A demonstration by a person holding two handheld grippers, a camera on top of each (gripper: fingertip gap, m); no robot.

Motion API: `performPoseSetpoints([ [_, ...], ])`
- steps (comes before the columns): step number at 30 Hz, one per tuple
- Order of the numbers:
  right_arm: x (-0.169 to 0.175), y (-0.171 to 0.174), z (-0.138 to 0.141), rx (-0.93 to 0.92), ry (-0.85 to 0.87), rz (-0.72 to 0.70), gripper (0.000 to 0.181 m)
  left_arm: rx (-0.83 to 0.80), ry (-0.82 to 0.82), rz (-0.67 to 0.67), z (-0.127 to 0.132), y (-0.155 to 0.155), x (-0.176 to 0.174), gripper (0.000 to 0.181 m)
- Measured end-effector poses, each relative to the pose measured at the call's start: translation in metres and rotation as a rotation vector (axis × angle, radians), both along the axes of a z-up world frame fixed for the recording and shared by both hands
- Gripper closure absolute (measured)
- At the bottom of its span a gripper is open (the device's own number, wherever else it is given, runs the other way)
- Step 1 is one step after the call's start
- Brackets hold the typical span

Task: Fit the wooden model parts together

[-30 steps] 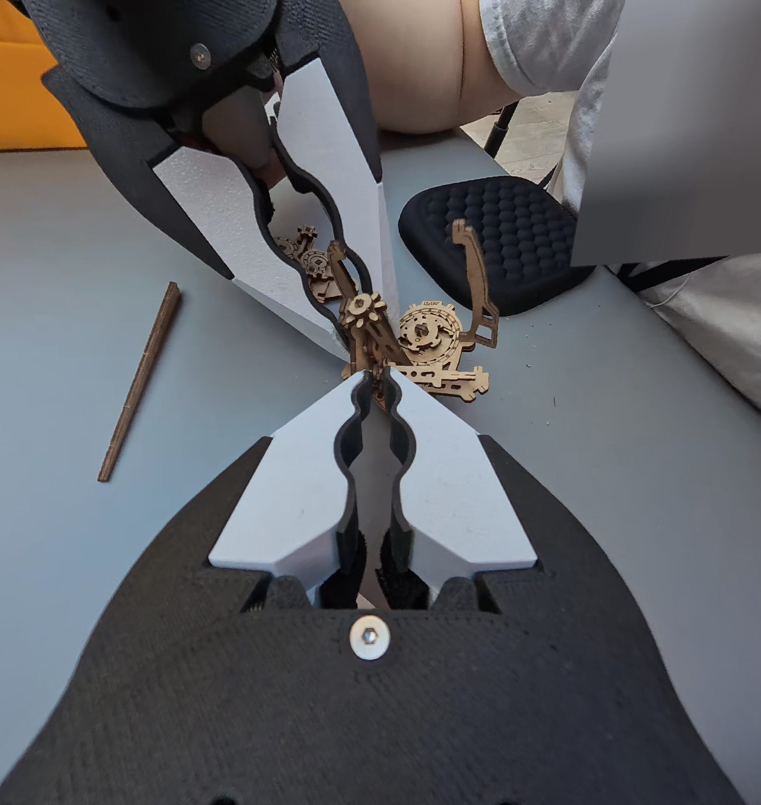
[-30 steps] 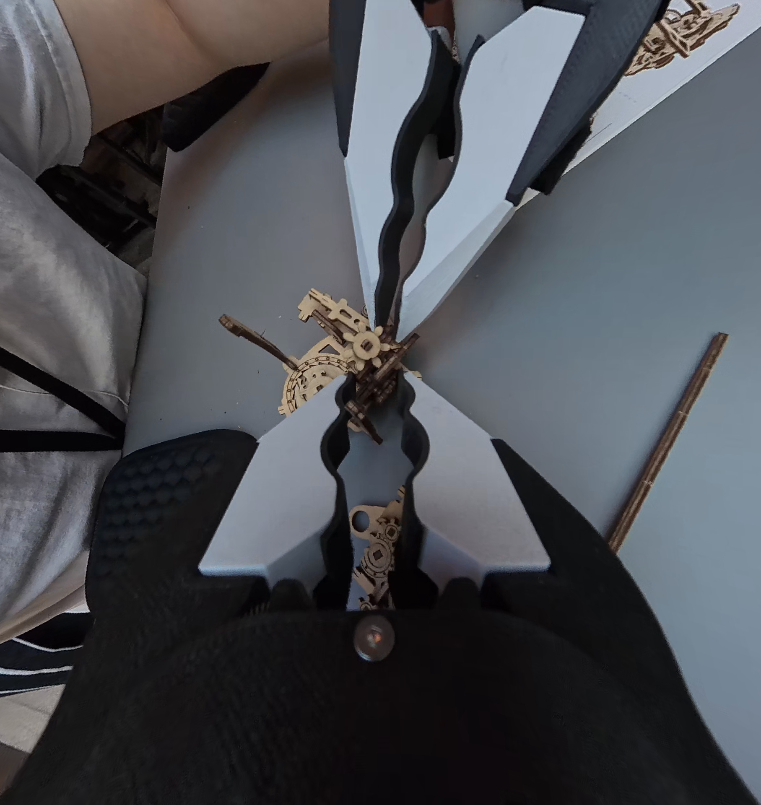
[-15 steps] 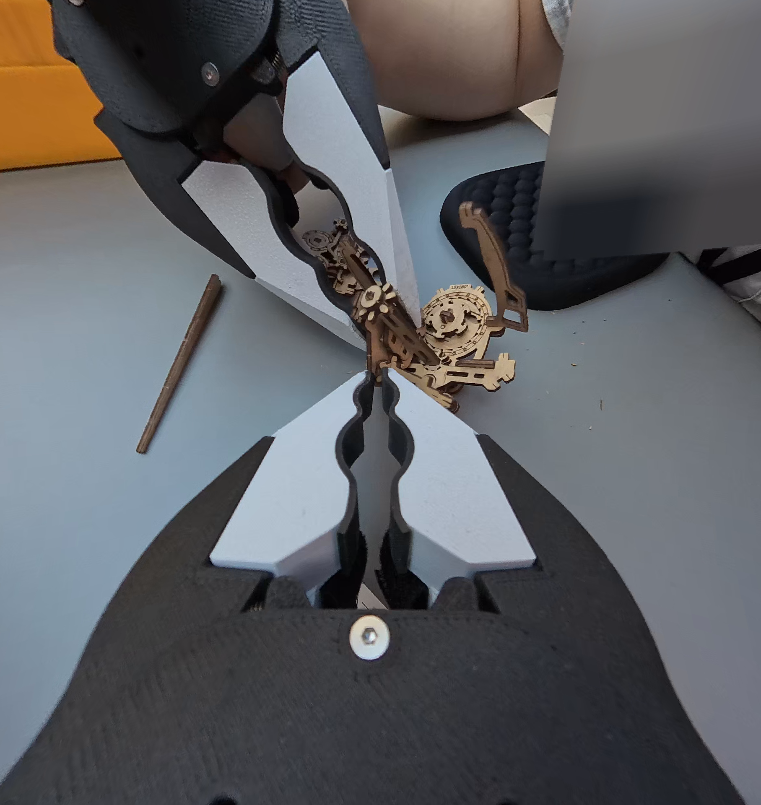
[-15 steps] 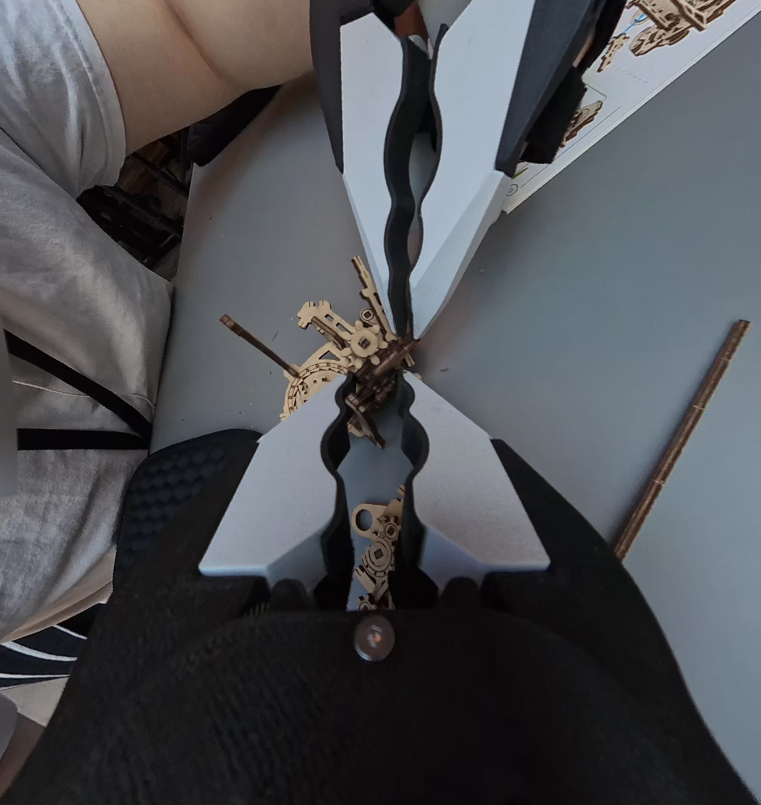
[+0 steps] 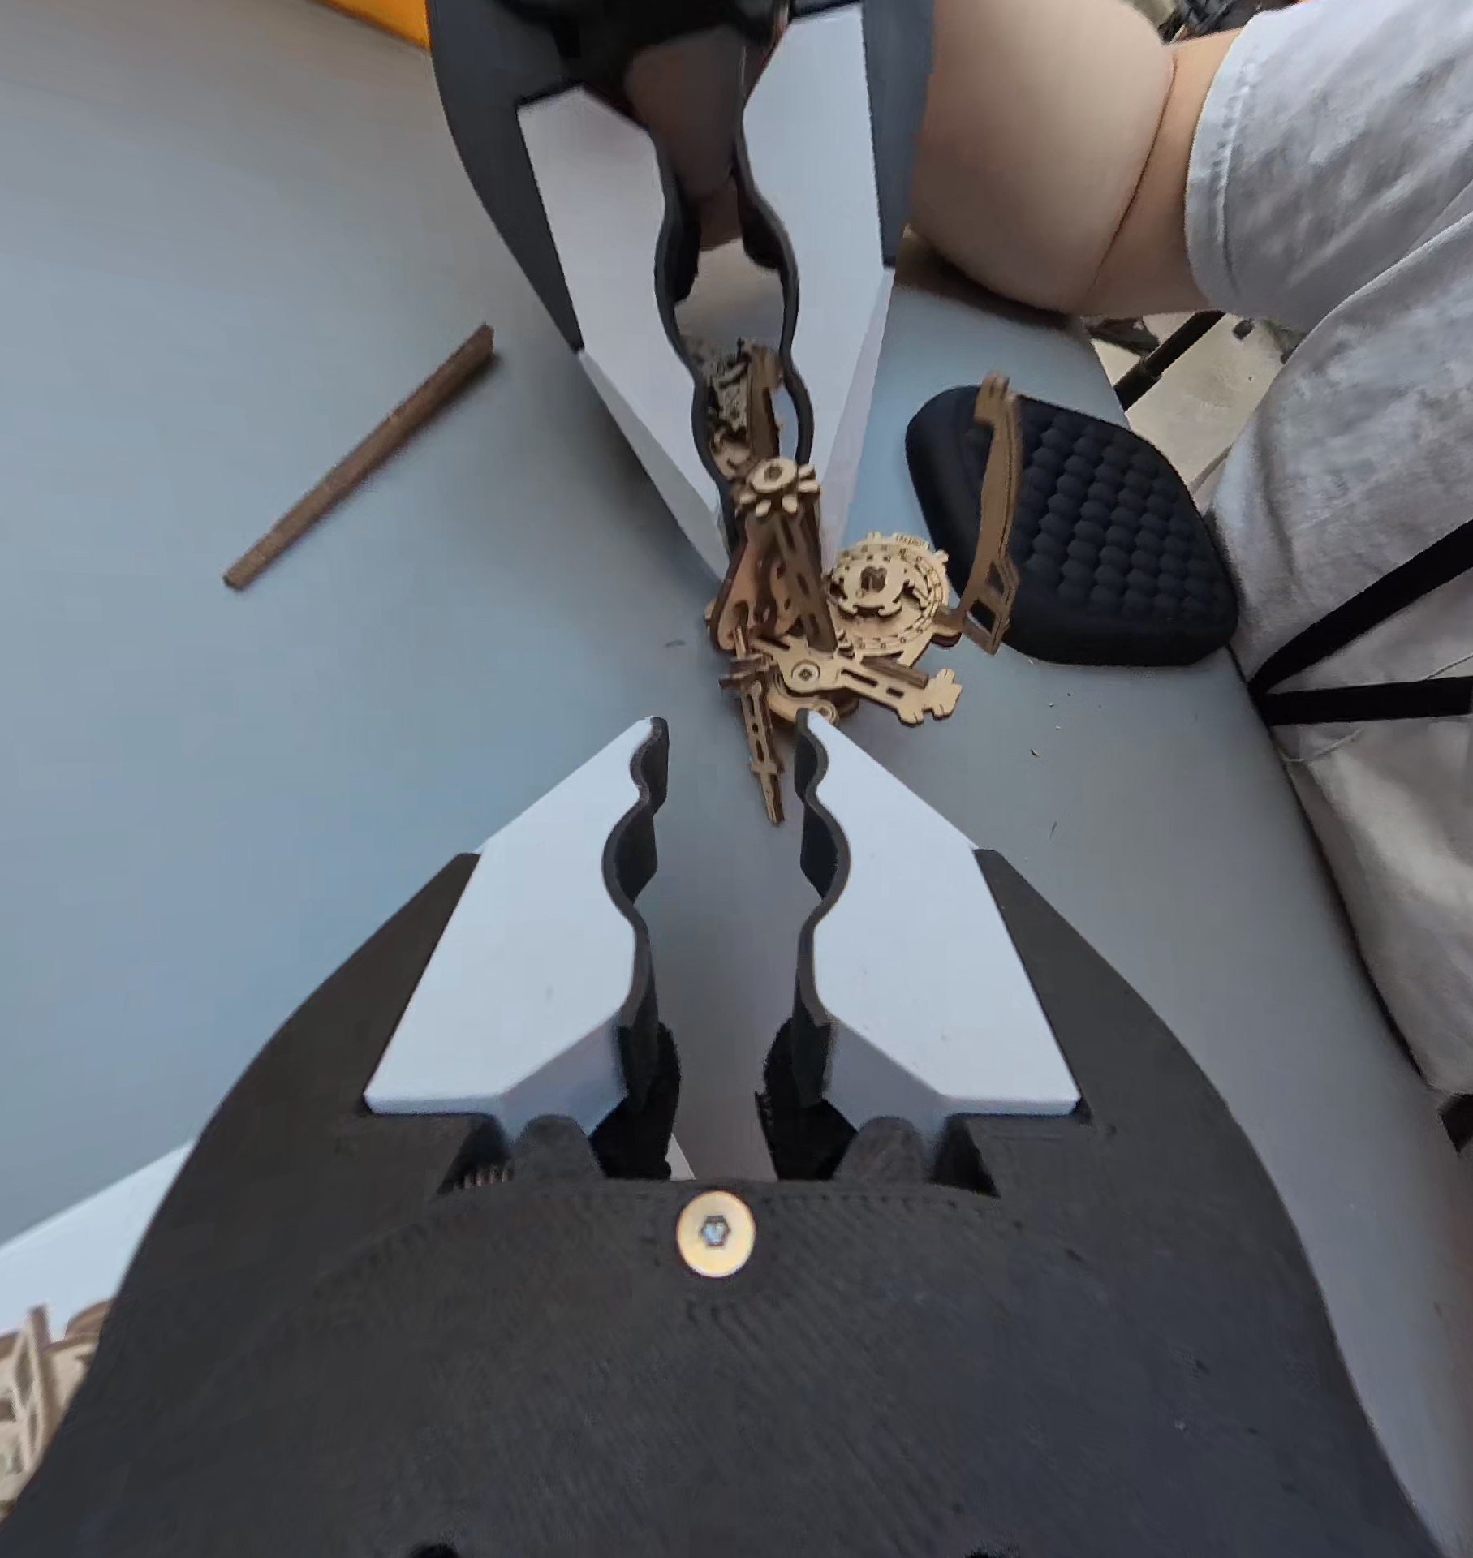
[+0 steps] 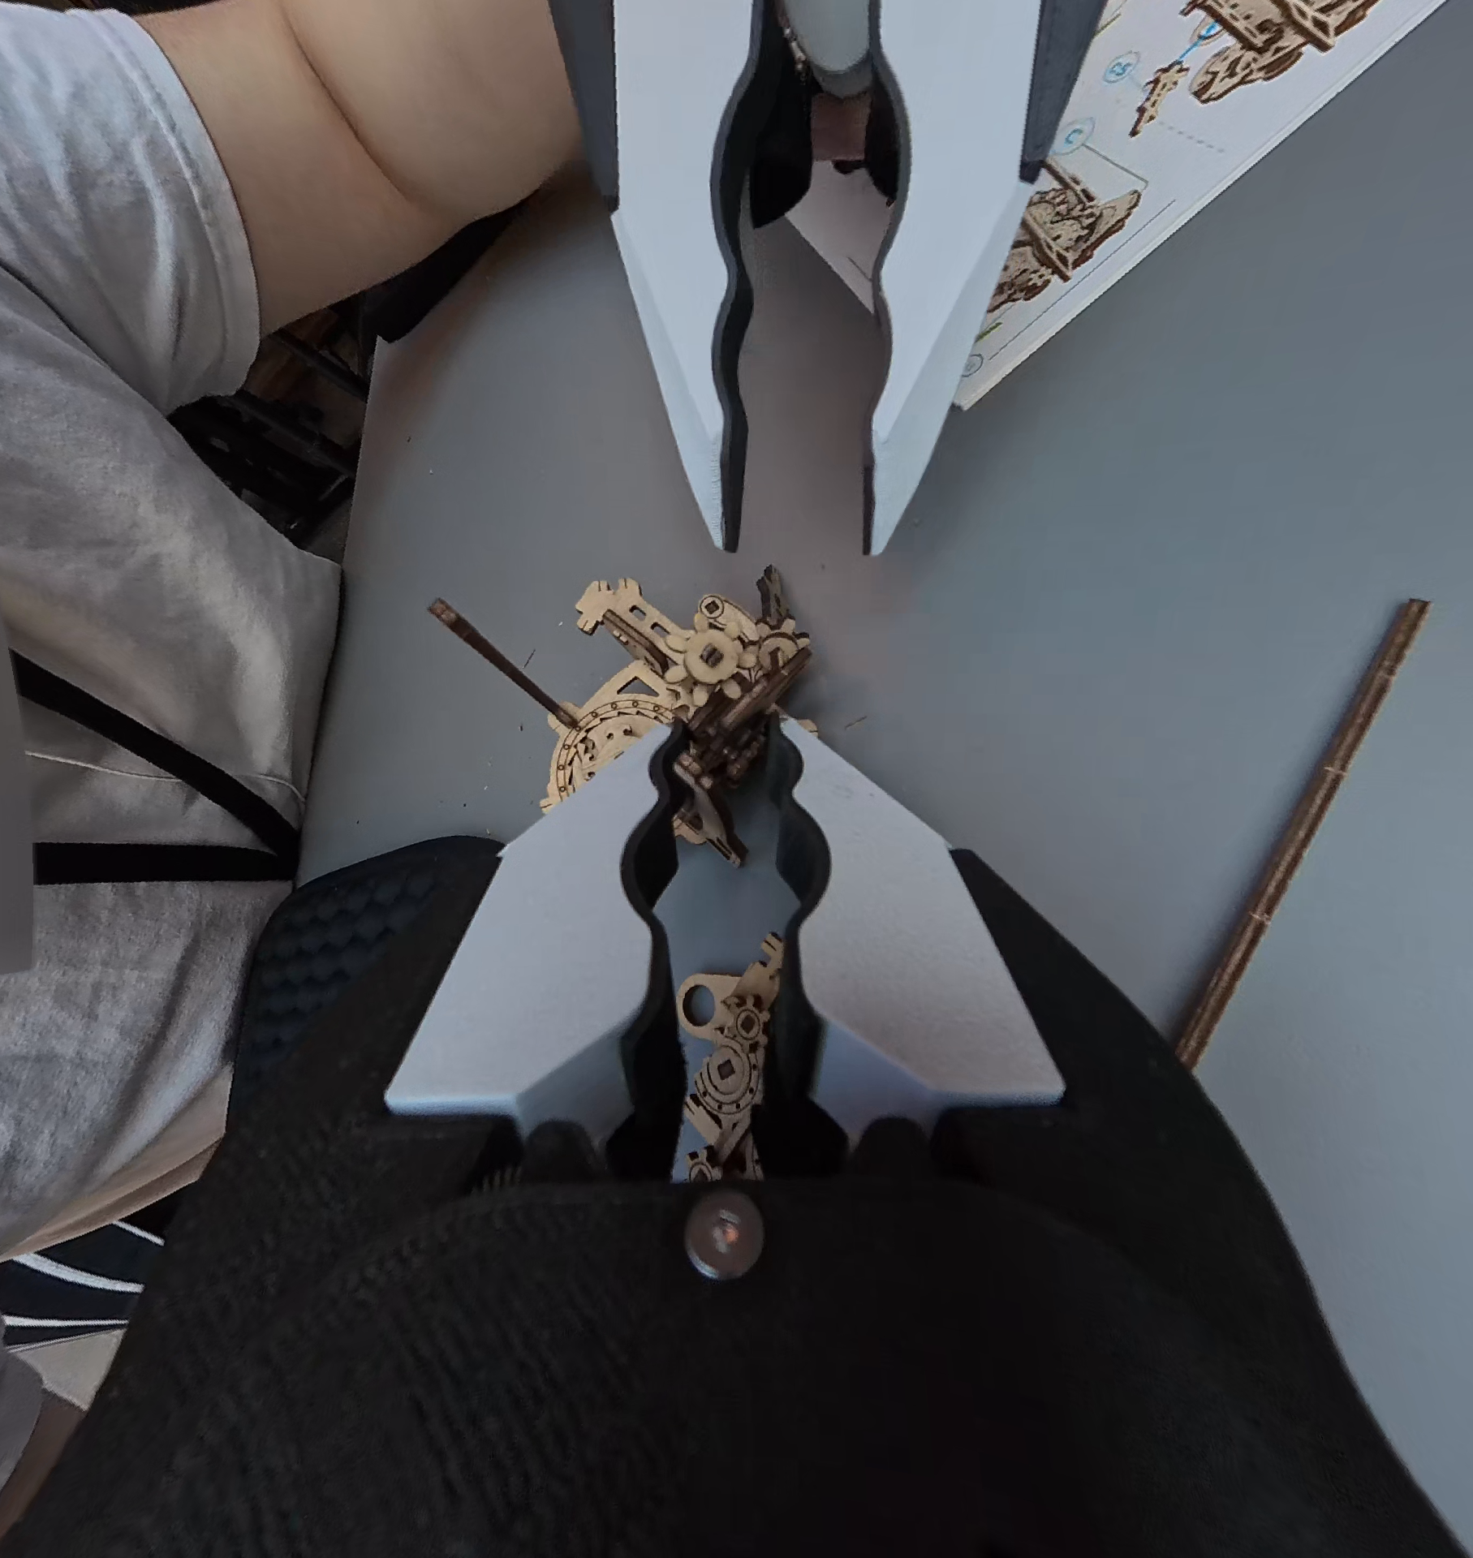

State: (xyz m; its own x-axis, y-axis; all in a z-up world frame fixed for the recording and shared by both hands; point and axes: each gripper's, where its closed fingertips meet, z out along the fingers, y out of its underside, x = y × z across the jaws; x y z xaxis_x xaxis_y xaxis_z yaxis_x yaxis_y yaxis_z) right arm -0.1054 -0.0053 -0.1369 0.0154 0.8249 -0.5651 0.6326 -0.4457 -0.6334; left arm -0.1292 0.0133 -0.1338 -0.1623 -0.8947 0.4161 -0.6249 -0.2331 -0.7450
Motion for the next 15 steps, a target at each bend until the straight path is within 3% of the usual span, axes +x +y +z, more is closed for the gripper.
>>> performPoseSetpoints([
  [3,0.000,0.000,0.000,0.005,-0.006,0.002,0.164,0.003,0.093,-0.006,-0.017,-0.010,-0.013,0.151],
  [9,0.000,0.000,0.000,0.008,-0.011,-0.002,0.164,0.126,0.095,0.023,-0.022,-0.017,-0.012,0.157],
  [12,0.000,0.000,0.000,0.010,-0.012,-0.003,0.164,0.198,0.132,0.080,-0.024,-0.020,-0.010,0.155],
  [15,0.001,0.000,0.000,0.013,-0.013,-0.002,0.164,0.301,0.153,0.197,-0.026,-0.017,-0.010,0.165],
])
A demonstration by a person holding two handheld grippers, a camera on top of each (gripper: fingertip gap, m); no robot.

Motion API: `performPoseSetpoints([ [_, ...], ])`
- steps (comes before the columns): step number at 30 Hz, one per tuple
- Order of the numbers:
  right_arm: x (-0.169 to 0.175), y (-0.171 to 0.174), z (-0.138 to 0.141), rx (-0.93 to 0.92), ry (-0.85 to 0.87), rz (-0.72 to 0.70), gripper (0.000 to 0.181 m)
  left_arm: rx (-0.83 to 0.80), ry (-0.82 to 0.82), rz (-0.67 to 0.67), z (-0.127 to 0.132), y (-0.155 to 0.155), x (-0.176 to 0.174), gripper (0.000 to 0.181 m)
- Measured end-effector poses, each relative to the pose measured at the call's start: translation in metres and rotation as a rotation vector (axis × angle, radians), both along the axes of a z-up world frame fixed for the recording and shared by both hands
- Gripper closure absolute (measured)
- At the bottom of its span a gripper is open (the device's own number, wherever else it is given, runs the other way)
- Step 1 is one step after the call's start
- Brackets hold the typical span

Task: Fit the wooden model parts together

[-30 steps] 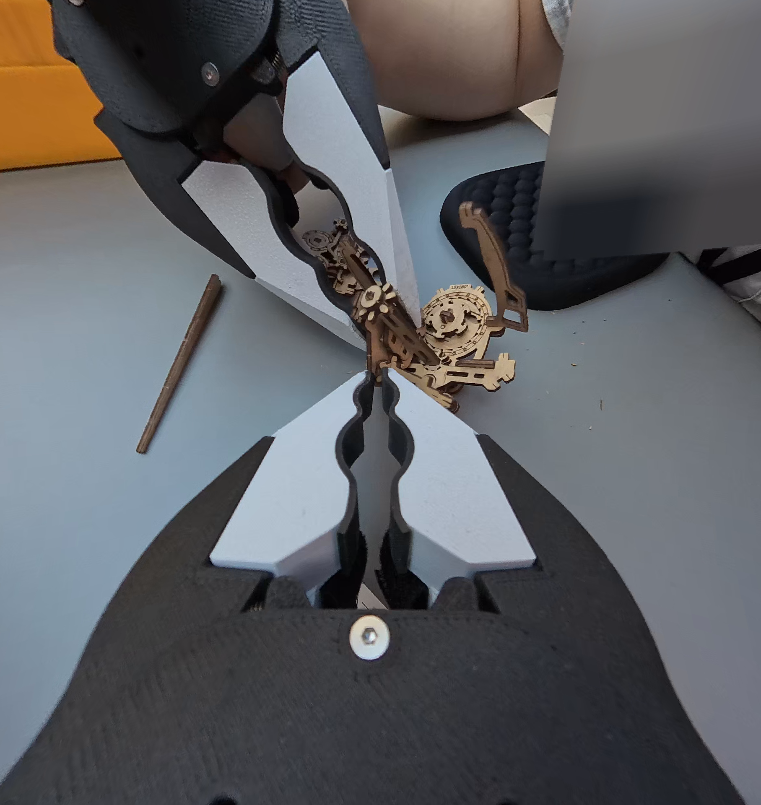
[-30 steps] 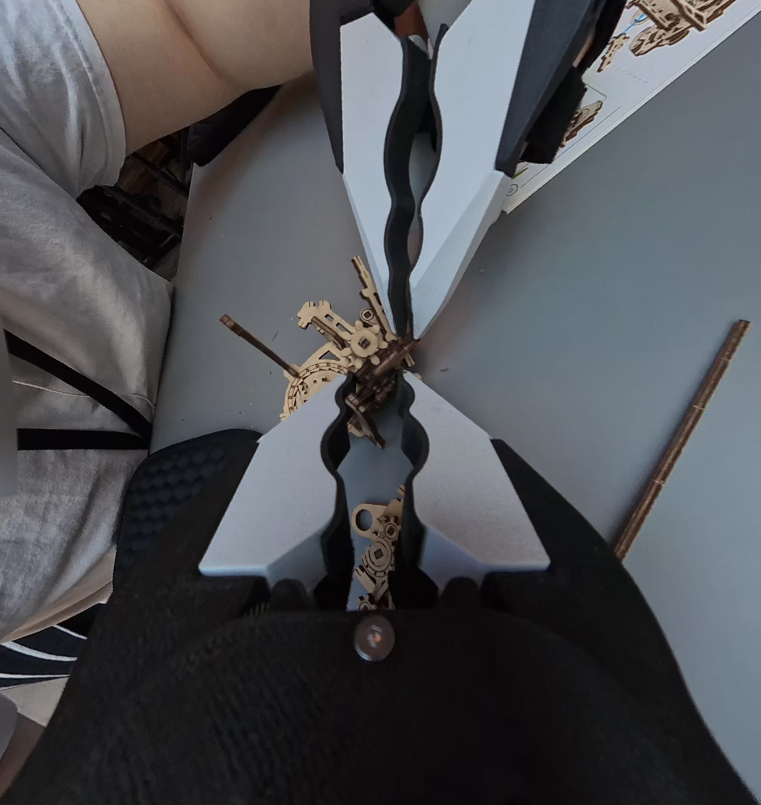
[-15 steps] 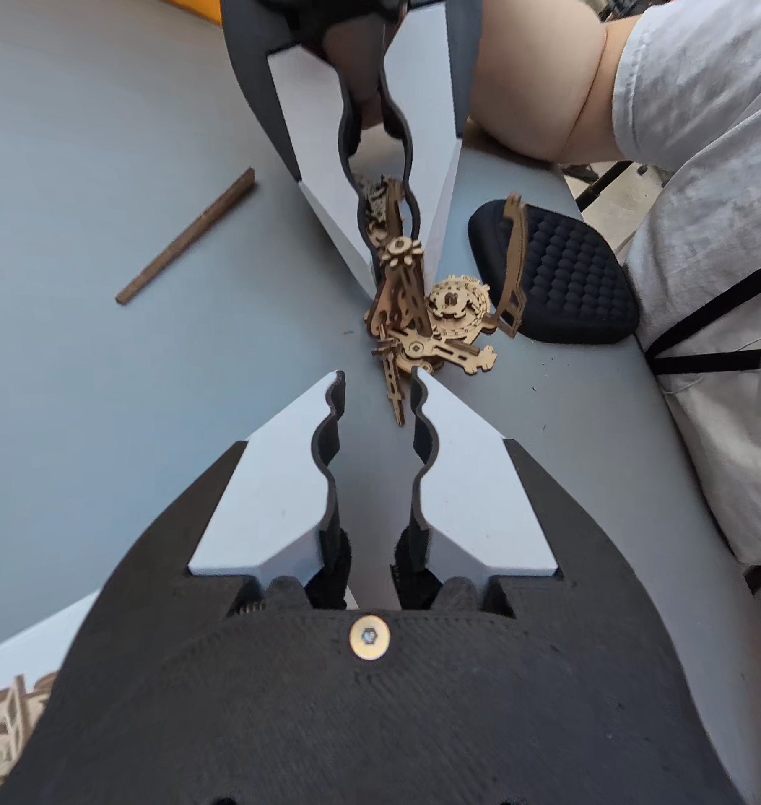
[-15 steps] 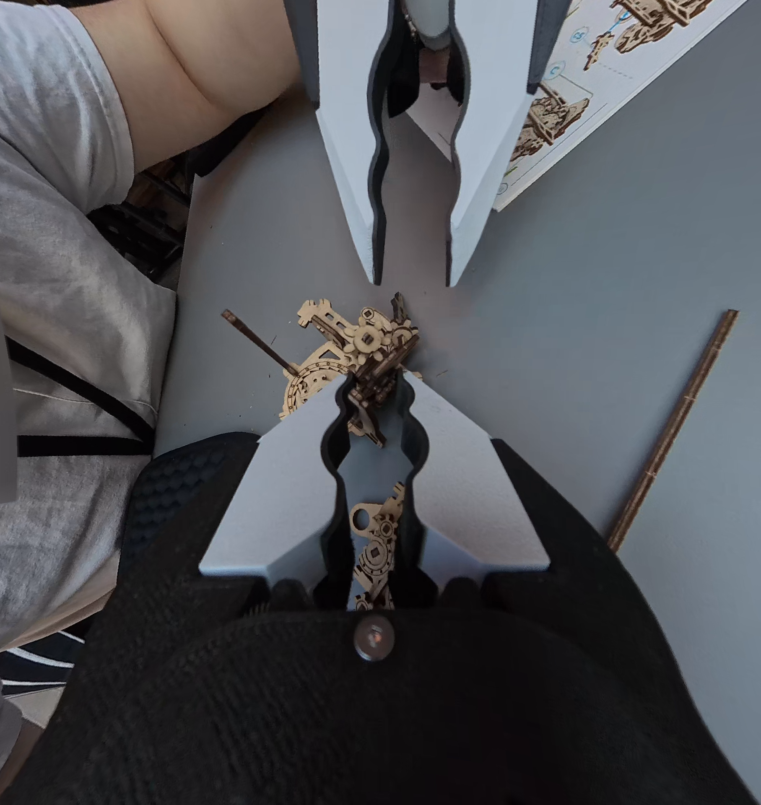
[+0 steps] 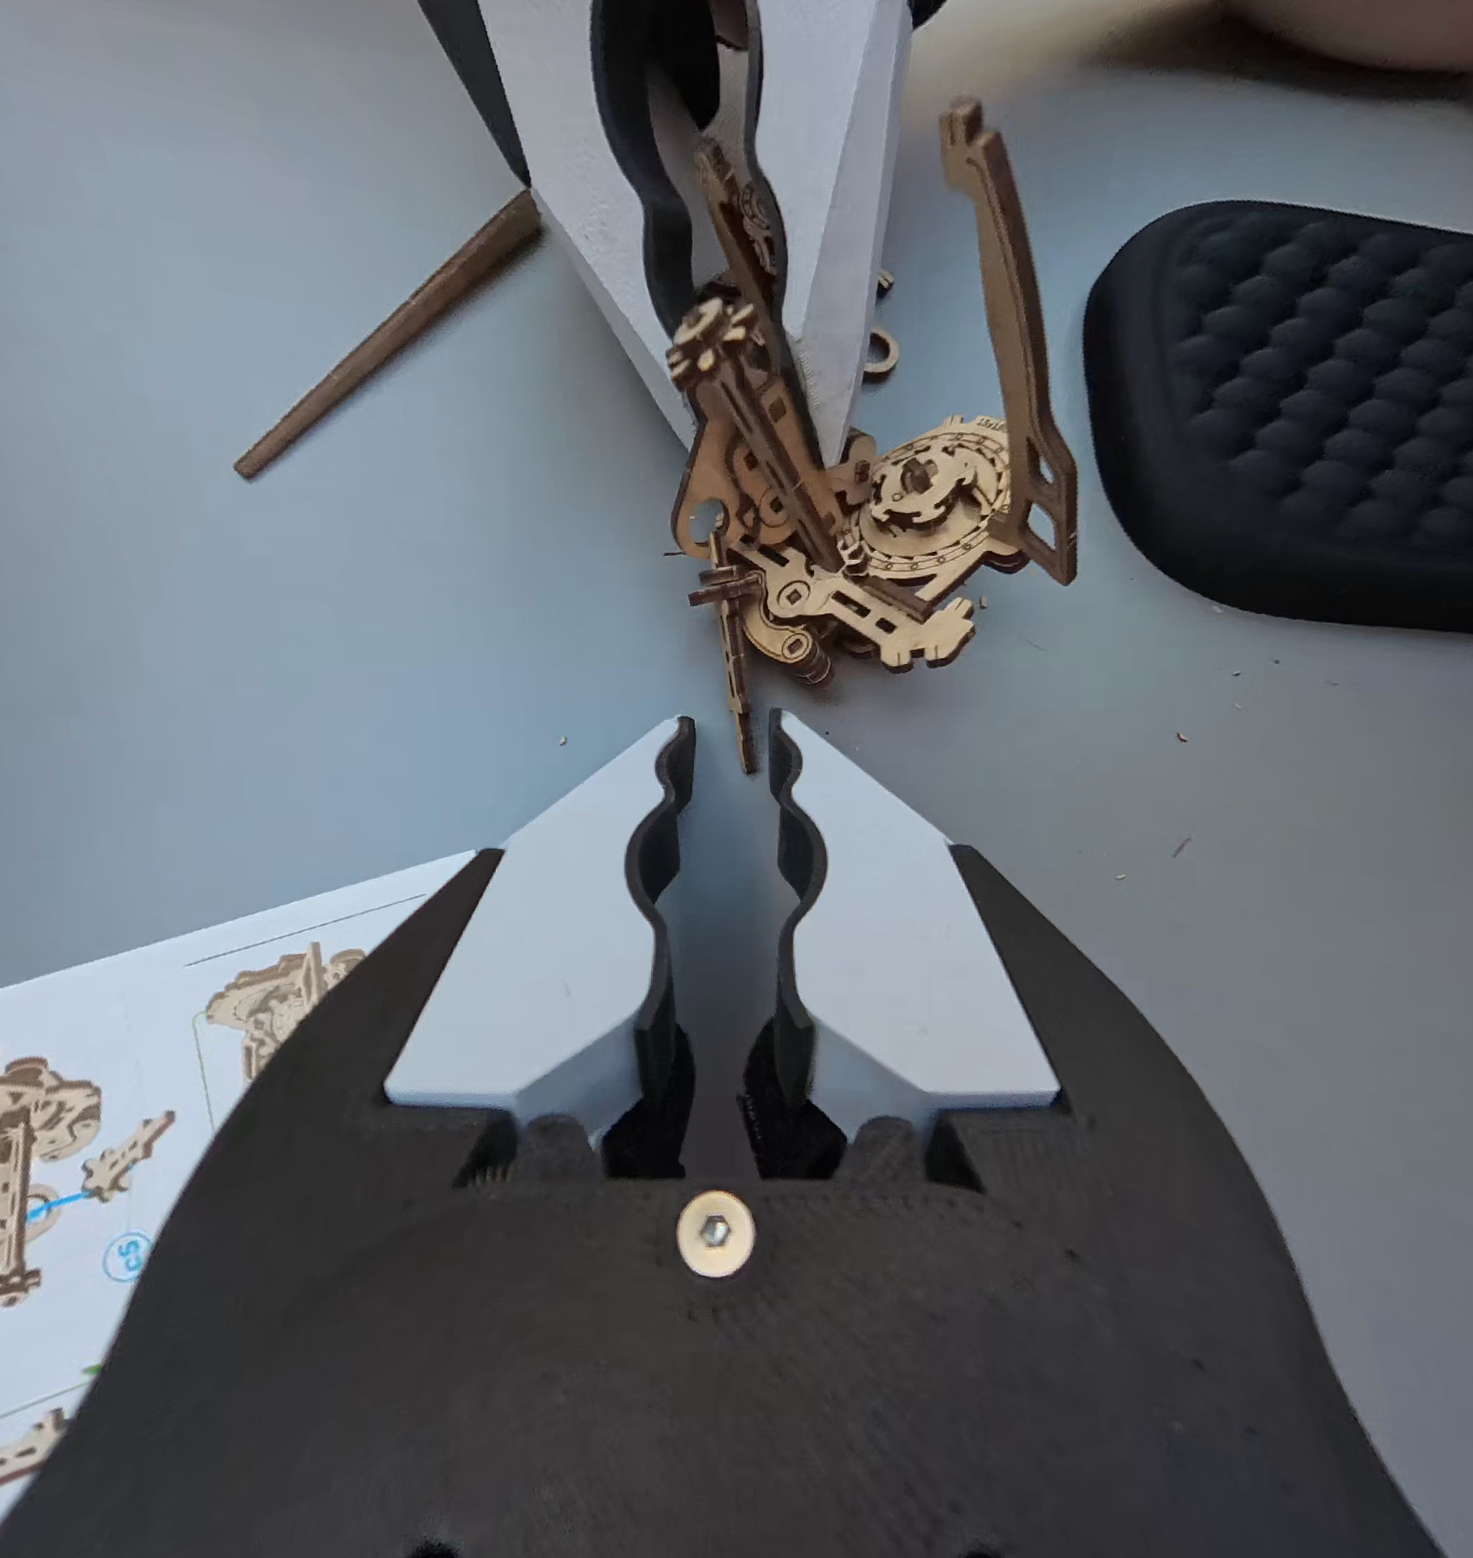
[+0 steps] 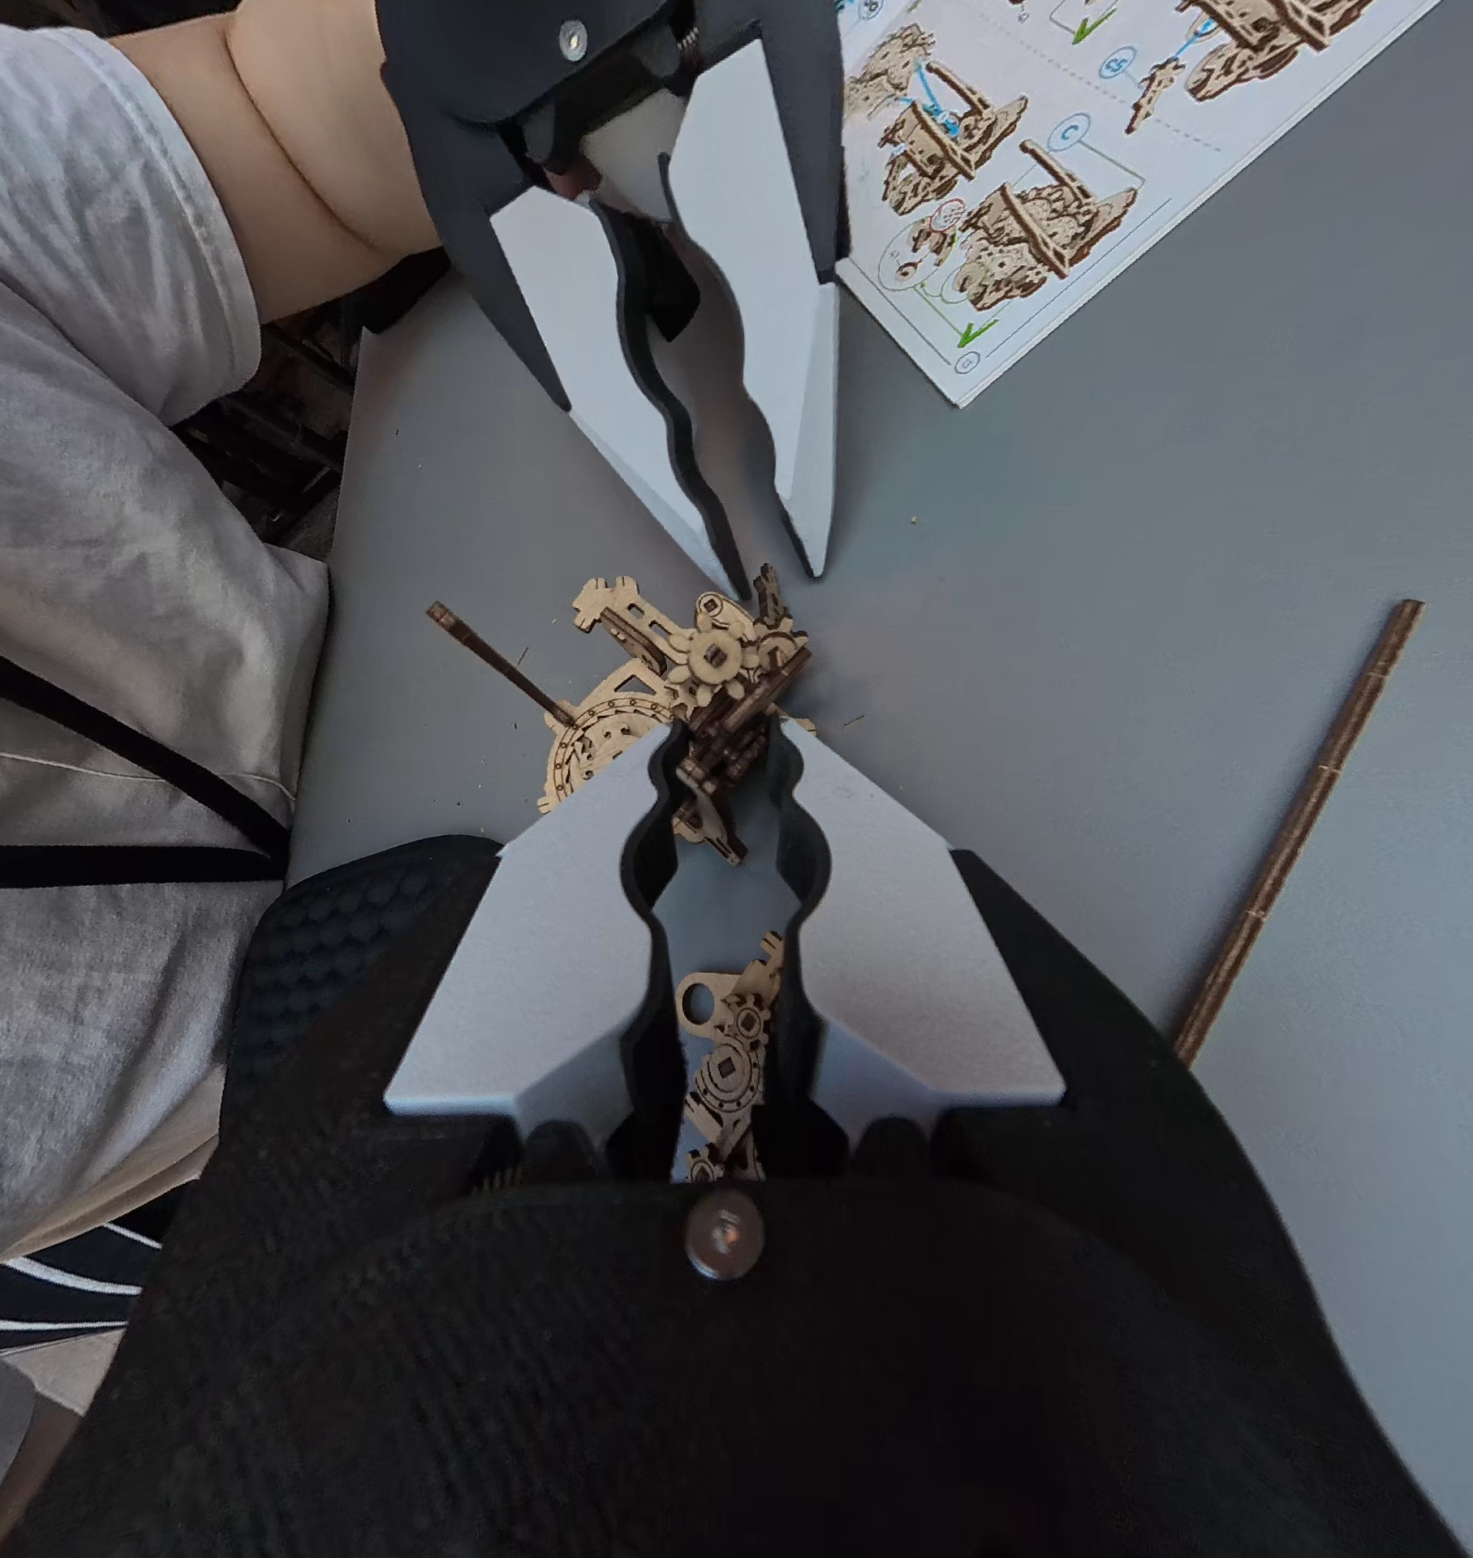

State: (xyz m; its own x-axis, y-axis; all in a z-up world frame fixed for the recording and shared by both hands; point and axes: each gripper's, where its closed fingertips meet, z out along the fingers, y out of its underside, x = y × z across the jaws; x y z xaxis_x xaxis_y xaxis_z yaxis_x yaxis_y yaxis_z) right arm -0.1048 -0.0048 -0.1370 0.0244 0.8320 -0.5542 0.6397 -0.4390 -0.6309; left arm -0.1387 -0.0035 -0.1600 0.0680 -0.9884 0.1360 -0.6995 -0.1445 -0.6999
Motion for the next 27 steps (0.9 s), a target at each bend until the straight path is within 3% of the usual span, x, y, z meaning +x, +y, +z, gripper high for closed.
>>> performPoseSetpoints([
  [7,0.000,0.000,0.000,0.006,-0.004,-0.001,0.164,0.209,0.031,0.141,-0.003,0.006,-0.003,0.174],
  [20,-0.007,0.002,0.004,0.129,-0.038,-0.037,0.165,-0.055,0.424,0.108,0.023,-0.001,-0.013,0.180],
  [27,-0.009,0.000,0.006,0.197,-0.069,-0.051,0.165,-0.044,0.509,0.160,0.019,-0.005,-0.012,0.180],
])
